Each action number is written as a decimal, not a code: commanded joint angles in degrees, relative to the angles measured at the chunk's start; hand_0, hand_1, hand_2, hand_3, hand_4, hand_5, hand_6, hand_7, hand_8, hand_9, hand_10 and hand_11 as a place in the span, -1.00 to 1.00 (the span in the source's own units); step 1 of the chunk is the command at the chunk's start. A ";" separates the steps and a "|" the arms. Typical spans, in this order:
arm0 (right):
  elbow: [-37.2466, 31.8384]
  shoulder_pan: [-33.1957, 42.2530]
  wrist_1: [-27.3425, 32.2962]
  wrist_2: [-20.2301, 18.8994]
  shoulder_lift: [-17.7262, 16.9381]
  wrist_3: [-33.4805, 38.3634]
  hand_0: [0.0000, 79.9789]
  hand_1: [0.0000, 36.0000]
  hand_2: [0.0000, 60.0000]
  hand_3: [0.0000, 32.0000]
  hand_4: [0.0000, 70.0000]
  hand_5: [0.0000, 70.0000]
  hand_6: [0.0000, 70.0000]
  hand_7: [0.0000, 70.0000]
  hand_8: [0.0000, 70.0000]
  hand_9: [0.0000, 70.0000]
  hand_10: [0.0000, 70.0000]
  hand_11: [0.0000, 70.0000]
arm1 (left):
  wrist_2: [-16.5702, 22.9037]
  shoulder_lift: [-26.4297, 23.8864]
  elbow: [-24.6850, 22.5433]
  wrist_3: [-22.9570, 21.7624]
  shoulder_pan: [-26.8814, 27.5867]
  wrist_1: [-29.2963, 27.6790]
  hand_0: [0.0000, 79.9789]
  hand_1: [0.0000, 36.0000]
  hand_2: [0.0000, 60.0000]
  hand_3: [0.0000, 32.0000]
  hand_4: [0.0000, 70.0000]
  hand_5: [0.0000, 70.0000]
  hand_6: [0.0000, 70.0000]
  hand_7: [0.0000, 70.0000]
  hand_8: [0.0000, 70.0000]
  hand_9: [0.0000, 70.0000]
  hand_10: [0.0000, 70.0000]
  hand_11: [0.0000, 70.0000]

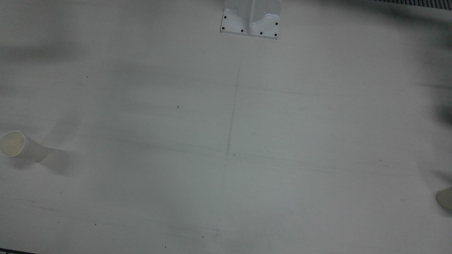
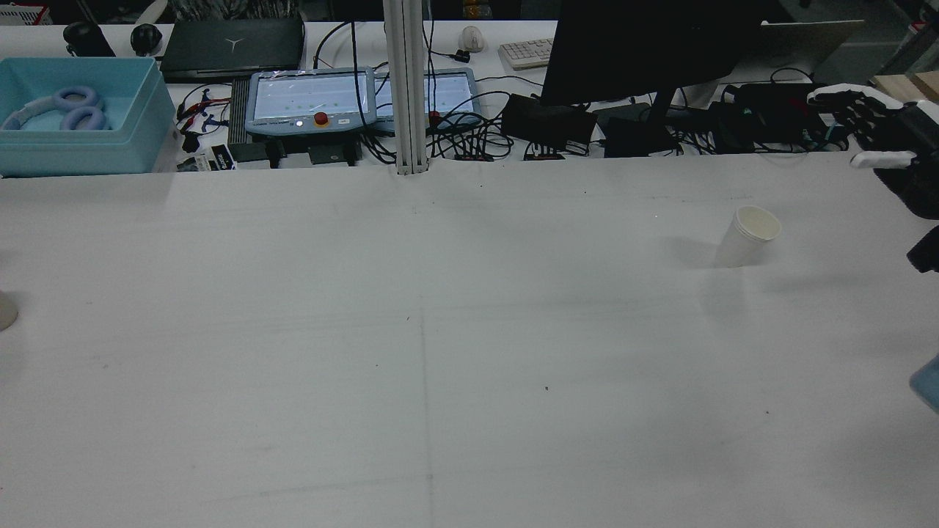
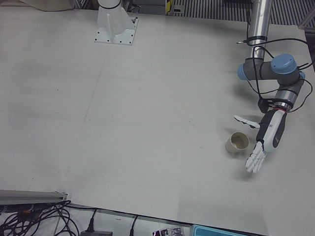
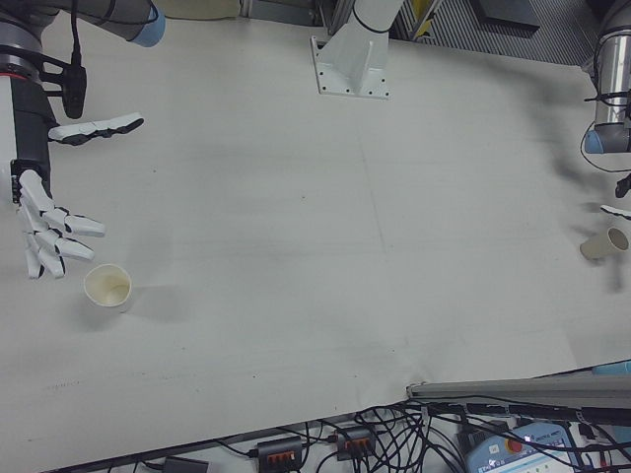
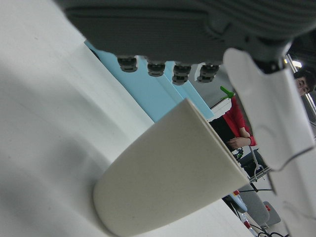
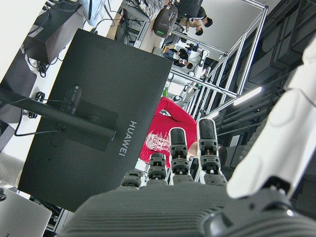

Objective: Pour water

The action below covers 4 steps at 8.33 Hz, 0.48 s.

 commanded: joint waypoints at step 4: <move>0.16 0.18 0.00 -0.03 -0.25 0.20 0.16 -0.58 -1.00 -1.00 -0.60 -0.20 -0.61 -0.29 -0.75 -0.73 -0.94 -0.89 | -4.59 -1.36 4.06 0.66 1.88 -3.03 0.30 -0.70 -1.00 -1.00 -0.78 -0.88 -0.91 -0.78 -0.86 -1.00 -0.93 -0.86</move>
